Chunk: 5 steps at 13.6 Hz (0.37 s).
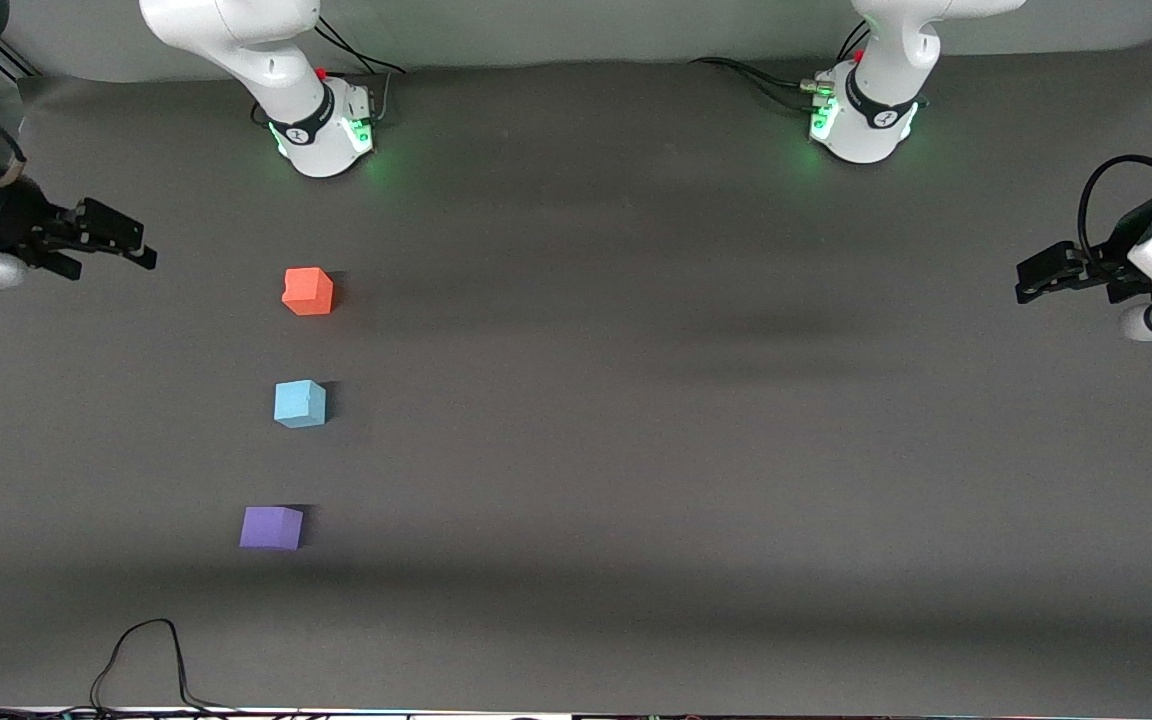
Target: Place blue block between orange and purple blocks
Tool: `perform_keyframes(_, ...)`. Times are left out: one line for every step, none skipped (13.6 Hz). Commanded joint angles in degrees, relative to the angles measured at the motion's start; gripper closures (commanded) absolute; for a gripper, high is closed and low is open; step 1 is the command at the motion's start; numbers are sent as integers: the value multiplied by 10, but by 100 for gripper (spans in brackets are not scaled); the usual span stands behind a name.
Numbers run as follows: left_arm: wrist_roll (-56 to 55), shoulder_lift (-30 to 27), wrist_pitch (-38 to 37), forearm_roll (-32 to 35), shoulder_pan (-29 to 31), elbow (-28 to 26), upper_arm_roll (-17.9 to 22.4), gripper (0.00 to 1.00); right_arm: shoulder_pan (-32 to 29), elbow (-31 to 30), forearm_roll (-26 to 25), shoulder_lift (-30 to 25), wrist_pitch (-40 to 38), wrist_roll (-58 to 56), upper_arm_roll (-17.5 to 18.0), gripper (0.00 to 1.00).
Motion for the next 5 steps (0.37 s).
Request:
perform_keyframes(7,-6,8,1,-2,-6,3,0,-1,-23,-20,-14,18,16,9,0)
perform_keyframes(7,-6,8,1,-2,-6,3,0,0,-21,-30,-11,18,16,9,0)
perform_keyframes(7,-6,8,1,-2,-6,3,0,0,-21,-32,-9,19,16,9,0)
perform_keyframes(7,-6,9,1,-2,-6,3,0,0,-21,-32,-7,19,15,8,0)
perform_keyframes(7,-6,10,1,-2,-6,3,0,-1,-21,-32,-4,20,15,7,0)
